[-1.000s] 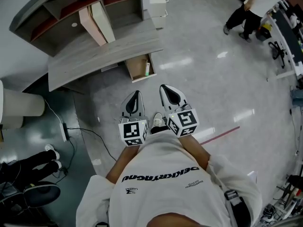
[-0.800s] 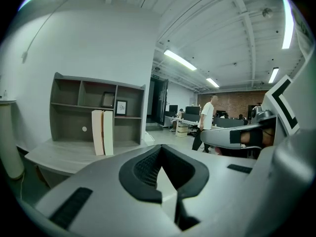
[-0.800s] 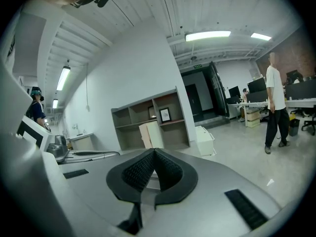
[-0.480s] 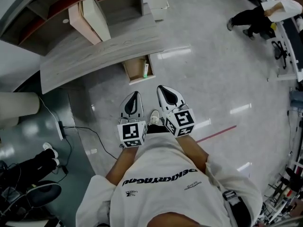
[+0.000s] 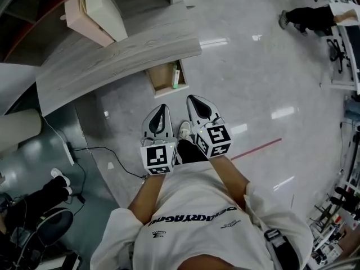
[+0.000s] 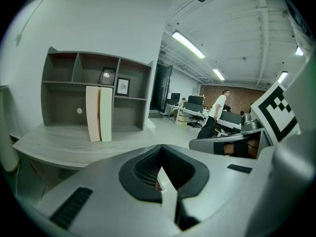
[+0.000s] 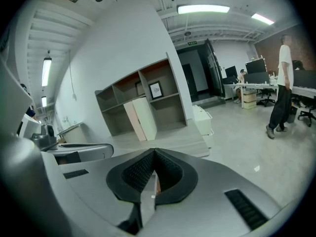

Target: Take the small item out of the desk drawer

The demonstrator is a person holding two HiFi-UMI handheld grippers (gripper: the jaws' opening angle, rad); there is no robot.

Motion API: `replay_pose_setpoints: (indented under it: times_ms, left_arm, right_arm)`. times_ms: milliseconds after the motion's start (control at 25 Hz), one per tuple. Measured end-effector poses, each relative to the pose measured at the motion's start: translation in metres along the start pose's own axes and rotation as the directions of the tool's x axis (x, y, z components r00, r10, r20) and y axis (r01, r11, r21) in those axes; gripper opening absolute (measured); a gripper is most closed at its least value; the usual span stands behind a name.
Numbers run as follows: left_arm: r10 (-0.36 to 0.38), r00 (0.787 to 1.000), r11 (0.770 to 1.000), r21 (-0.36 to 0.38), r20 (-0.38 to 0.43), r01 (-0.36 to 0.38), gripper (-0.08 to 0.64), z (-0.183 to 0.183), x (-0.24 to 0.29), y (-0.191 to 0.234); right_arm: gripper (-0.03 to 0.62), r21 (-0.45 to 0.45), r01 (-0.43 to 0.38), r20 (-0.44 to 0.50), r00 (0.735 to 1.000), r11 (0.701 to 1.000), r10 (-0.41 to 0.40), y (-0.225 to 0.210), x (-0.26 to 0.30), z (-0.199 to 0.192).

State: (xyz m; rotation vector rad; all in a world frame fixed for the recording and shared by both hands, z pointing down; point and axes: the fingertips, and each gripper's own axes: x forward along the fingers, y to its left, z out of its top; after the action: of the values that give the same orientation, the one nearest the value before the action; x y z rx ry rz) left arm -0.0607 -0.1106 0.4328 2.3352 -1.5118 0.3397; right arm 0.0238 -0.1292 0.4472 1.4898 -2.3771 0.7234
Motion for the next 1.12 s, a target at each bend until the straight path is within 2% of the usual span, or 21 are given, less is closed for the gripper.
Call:
replay_pose_setpoints:
  times_ms: [280, 760, 1120]
  left_arm:
    - [-0.034, 0.996, 0.999, 0.003, -0.078, 0.035, 0.015, -0.04, 0.037, 0.02]
    - [-0.064, 0.99, 0.998, -0.033, -0.127, 0.06, 0.015, -0.09, 0.091, 0.041]
    - [-0.059, 0.987, 0.997, -0.06, -0.153, 0.05, 0.015, -0.12, 0.113, 0.058]
  right_arm:
    - [0.032, 0.084, 0.047, -0.053, 0.998, 0.995, -0.043, -0.026, 0.052, -0.026]
    - [0.032, 0.108, 0.077, -0.162, 0.985, 0.991, -0.059, -0.06, 0.121, -0.083]
    - [0.032, 0.143, 0.13, -0.23, 0.969, 0.981, -0.094, -0.083, 0.158, -0.13]
